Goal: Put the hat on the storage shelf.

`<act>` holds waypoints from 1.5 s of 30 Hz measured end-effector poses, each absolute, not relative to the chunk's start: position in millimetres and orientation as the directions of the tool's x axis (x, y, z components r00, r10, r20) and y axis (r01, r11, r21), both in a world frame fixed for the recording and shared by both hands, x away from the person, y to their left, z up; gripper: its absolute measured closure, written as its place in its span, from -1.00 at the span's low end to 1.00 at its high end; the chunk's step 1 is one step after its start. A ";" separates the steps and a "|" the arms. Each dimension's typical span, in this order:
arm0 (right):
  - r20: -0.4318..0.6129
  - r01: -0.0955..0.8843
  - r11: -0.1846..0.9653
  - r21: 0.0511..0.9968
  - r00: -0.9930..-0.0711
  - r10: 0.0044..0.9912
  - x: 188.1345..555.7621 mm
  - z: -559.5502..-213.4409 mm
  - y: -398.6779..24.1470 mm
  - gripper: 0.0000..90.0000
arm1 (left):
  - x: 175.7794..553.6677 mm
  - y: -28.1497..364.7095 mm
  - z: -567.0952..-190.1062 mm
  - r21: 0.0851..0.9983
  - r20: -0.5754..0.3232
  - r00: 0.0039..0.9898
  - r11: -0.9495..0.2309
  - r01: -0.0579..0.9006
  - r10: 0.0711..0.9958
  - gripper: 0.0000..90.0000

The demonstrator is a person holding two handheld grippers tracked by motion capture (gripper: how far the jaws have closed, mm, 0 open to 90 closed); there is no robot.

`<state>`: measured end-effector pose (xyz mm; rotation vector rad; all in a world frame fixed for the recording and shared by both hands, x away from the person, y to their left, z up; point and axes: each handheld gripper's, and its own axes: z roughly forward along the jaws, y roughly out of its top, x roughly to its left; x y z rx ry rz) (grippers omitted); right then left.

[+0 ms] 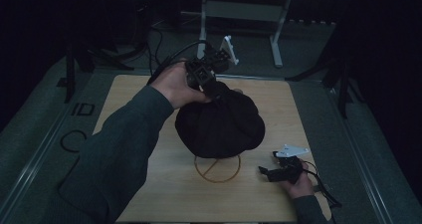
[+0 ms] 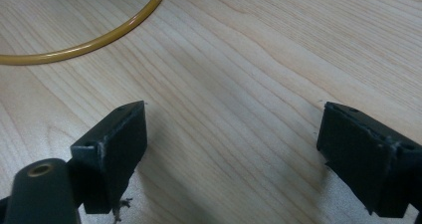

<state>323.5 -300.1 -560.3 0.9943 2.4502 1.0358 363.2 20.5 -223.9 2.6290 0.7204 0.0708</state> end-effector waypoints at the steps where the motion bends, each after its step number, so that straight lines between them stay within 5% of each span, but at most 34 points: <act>1: -0.007 0.482 0.500 0.719 -0.715 0.699 323.5 -560.3 -300.1 -0.73 | 363.0 20.3 -225.6 0.399 -0.059 0.866 -0.784 0.476 0.496 0.48; 16: -0.004 0.484 0.498 0.720 -0.714 0.700 323.4 -560.2 -300.0 -0.73 | 363.2 19.0 -239.0 0.358 -0.075 0.872 -0.804 0.476 0.483 0.43; 35: -0.002 0.486 0.497 0.719 -0.713 0.701 323.2 -560.2 -299.9 -0.73 | 359.7 21.9 -231.5 0.391 -0.012 0.864 -0.793 0.467 0.503 -0.08; 45: -0.002 0.486 0.497 0.719 -0.713 0.701 323.2 -560.2 -299.9 -0.73 | 361.4 39.6 -228.9 0.419 0.006 0.847 -0.771 0.480 0.531 -0.14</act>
